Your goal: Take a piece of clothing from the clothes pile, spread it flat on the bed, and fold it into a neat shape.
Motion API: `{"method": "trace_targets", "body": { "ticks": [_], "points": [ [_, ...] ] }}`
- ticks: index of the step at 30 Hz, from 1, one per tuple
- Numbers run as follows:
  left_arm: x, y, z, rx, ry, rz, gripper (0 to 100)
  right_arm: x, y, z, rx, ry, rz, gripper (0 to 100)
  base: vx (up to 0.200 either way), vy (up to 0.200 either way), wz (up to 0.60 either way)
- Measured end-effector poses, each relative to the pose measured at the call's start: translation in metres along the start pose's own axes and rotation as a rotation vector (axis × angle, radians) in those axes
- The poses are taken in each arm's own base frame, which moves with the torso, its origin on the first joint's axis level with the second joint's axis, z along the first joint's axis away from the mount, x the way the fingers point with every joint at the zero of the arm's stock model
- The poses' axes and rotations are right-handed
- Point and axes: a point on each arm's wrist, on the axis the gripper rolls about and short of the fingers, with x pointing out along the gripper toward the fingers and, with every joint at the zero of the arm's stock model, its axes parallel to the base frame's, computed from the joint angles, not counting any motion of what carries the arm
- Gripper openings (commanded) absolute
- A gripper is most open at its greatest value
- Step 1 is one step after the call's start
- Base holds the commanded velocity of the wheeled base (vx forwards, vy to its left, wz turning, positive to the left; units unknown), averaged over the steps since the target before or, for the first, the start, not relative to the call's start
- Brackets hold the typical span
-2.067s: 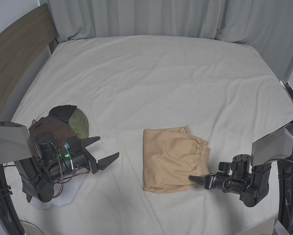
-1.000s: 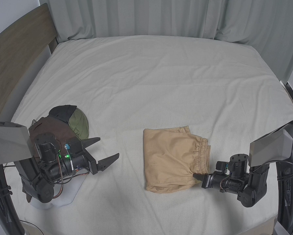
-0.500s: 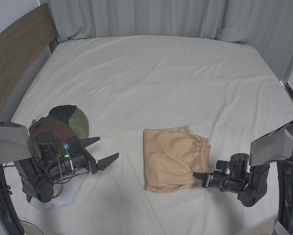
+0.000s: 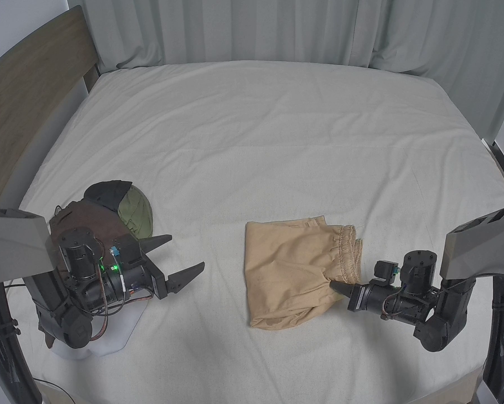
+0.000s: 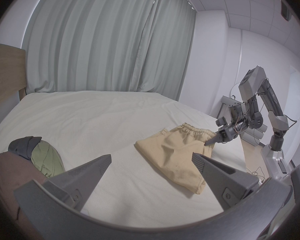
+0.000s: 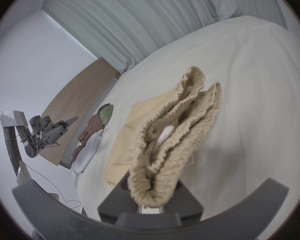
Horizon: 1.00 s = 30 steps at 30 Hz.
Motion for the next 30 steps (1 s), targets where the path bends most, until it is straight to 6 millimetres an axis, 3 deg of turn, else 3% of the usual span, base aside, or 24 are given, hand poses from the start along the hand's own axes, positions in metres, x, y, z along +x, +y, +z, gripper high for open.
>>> {"method": "trace_targets", "body": {
  "ticks": [9, 30],
  "points": [
    [-0.001, 0.000, 0.000, 0.000, 0.001, 0.000, 100, -0.013, 0.023, 0.023, -0.038, -0.060, 0.102, 0, 0.000, 0.000, 0.00],
    [0.003, -0.006, 0.001, 0.004, -0.001, -0.020, 100, -0.023, 0.051, 0.048, -0.093, -0.158, 0.188, 0, 0.000, 0.000, 0.00]
  ]
}}
